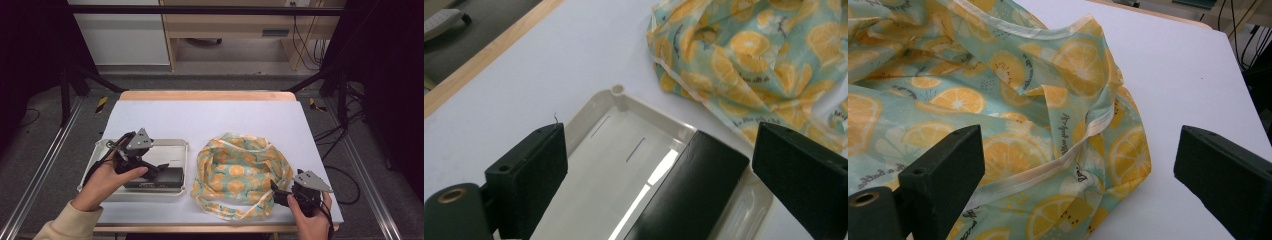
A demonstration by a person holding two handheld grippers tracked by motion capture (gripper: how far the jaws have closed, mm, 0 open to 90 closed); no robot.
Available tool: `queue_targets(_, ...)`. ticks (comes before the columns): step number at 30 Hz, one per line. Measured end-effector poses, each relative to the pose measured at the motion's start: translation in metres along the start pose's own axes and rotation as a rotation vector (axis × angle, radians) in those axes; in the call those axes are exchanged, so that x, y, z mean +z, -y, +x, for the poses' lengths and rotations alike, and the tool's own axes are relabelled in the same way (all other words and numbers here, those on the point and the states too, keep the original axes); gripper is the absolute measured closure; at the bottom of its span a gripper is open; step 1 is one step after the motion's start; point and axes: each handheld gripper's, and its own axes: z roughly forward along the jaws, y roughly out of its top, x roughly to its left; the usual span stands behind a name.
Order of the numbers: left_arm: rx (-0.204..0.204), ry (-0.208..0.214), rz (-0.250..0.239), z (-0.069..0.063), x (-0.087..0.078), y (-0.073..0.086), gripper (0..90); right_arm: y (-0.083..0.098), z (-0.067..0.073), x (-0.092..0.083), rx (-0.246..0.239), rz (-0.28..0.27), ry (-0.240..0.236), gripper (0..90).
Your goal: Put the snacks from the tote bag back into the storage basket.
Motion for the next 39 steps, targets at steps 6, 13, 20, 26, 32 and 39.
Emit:
queue_targets(6,-0.044,-0.004,-0.05,0.001,0.003,-0.006,7.7,0.0,0.0,0.0,0.0,-0.001,0.0,6.4)
queue_targets(13,-0.115,-0.029,-0.089,0.011,0.01,-0.003,7.7,0.0,0.0,0.0,-0.005,0.0,0.0,6.4)
queue_targets(20,-0.14,-0.072,-0.075,0.02,0.01,0.011,7.9,0.0,0.0,0.0,-0.005,-0.001,0.0,6.4)
queue_targets(26,-0.162,-0.107,-0.069,0.029,0.004,0.026,7.6,0.0,0.0,0.0,-0.006,0.001,-0.001,6.4)
queue_targets(32,-0.198,-0.126,-0.075,0.043,0.002,0.042,7.0,0.0,0.001,0.001,-0.007,0.002,-0.003,6.4)
queue_targets(39,-0.262,-0.147,-0.081,0.062,-0.001,0.063,7.0,-0.001,0.001,0.001,-0.01,0.003,-0.006,6.4)
